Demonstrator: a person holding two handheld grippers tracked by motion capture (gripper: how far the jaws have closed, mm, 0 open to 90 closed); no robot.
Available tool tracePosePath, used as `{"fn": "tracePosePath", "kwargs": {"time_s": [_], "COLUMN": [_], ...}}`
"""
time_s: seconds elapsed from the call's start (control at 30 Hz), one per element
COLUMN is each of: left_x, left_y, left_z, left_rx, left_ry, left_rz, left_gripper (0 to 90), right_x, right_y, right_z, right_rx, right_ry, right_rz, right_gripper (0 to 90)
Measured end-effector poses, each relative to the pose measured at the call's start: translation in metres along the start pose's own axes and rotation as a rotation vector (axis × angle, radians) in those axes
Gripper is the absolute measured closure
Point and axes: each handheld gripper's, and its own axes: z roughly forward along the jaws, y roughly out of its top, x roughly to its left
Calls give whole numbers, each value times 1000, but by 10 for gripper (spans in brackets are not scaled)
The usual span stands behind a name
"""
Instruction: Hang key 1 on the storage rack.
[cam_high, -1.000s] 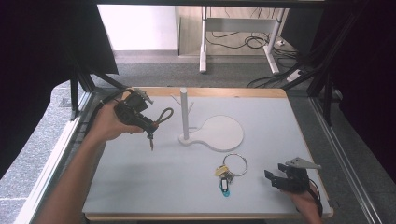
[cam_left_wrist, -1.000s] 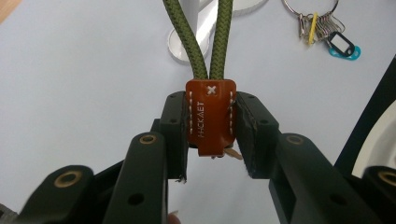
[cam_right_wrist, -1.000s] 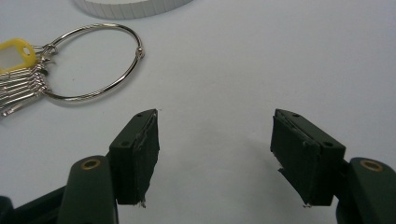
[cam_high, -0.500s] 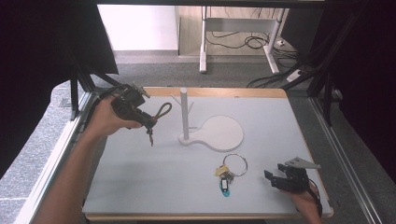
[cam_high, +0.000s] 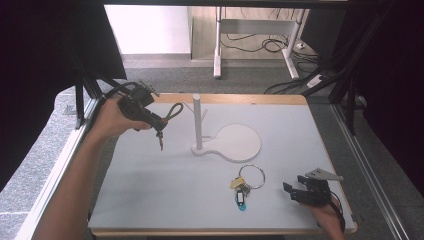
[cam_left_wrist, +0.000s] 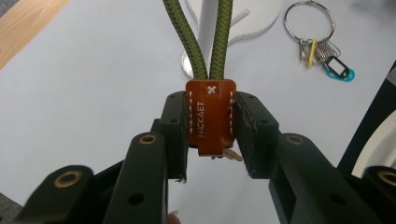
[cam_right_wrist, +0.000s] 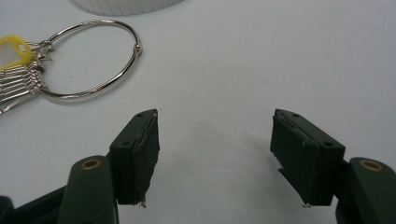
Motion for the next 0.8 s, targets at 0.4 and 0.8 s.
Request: {"fn": "tracePosePath", "kwargs": {"time_s": [0.4,0.8], "left_x": [12,23], "left_y": [12,21], "left_z": [6,16], "left_rx": [-8,-8], "left_ry": [-14,-17], "left_rz": [-22,-47], "left_gripper": [665,665], "right_x": [1,11], "right_y": [0,3], "right_z": [0,3], "right_rx": [3,6], "right_ry": [1,11], "right_rz": [1,-34], "right_gripper": [327,328]}}
